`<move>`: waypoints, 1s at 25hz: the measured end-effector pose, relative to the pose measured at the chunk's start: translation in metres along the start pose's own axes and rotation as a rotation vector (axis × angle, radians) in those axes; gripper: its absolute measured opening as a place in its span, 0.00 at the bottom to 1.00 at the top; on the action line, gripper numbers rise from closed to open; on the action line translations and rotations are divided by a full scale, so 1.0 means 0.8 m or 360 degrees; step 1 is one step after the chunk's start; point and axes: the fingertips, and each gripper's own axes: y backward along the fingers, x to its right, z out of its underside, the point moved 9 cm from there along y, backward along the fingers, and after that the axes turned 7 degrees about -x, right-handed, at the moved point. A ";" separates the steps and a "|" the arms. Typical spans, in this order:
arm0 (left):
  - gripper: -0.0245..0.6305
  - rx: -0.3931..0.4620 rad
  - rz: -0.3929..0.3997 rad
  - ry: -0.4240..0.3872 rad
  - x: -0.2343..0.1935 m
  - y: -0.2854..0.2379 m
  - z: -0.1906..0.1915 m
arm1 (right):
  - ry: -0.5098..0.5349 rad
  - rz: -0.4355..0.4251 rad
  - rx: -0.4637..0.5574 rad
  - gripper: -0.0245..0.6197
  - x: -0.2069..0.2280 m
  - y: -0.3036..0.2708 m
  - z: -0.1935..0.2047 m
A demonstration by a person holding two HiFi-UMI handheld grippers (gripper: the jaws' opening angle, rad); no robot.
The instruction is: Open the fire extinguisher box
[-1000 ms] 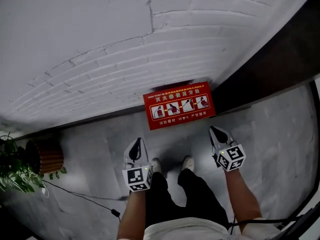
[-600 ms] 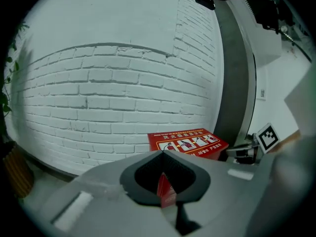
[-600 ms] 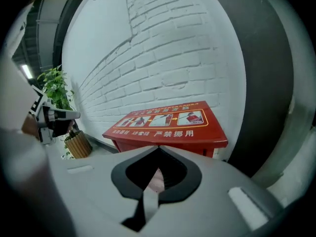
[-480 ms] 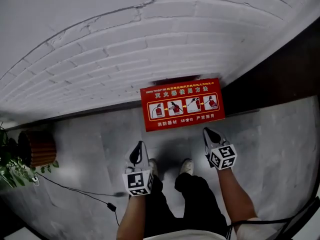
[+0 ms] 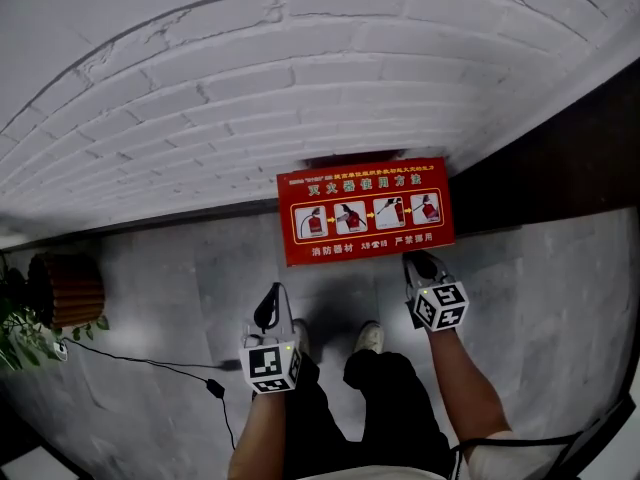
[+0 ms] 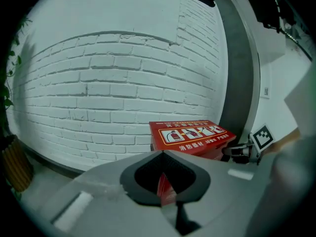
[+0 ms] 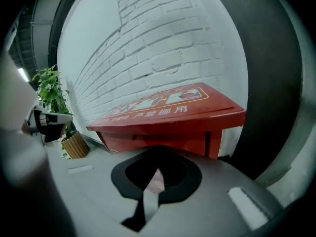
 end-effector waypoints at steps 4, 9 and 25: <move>0.05 0.0009 -0.0003 0.0007 -0.002 0.002 -0.004 | 0.0000 -0.0001 0.0025 0.04 -0.002 -0.001 -0.011; 0.05 0.0010 -0.0002 0.0010 0.000 0.005 -0.008 | 0.0012 0.0001 0.0027 0.04 -0.007 0.005 -0.018; 0.05 0.0055 0.0009 -0.0001 0.011 0.015 -0.037 | 0.0136 -0.0084 0.0279 0.04 -0.038 0.072 -0.120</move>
